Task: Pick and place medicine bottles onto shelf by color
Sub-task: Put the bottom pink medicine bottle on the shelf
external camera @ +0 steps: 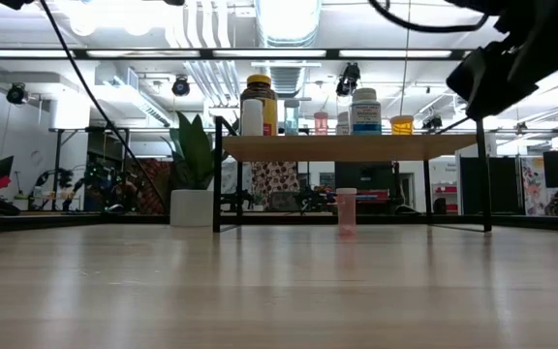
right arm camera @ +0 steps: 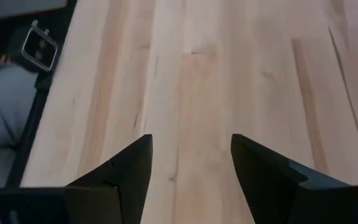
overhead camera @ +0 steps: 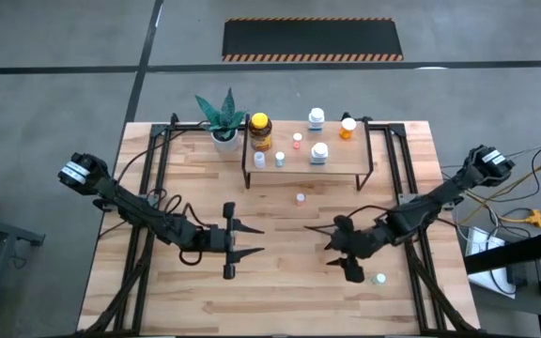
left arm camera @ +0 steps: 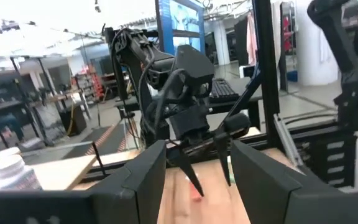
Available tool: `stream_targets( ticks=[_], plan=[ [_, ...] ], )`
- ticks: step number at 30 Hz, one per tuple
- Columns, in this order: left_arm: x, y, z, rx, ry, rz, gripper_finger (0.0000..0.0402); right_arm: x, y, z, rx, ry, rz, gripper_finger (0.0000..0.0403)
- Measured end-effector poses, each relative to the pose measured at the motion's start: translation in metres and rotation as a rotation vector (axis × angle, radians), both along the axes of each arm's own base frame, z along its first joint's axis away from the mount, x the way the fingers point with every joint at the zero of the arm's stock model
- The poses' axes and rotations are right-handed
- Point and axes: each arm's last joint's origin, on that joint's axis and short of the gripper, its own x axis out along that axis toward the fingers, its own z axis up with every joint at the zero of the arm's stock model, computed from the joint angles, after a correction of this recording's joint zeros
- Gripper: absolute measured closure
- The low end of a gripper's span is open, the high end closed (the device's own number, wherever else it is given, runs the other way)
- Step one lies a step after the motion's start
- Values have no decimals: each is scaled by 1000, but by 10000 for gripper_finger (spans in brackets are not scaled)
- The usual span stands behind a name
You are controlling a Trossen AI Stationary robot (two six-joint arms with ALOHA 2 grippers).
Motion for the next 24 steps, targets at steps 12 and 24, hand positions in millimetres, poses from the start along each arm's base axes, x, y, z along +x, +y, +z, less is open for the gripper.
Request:
stream_targets(
  ticks=[12, 24],
  plan=[
    [0, 1, 0, 138, 4, 62, 237, -32, -13, 10, -28, 353, -65, 193],
    [-1, 1, -1, 164, 7, 70, 237, -53, -21, -5, -94, 568, -194, 170]
  ],
)
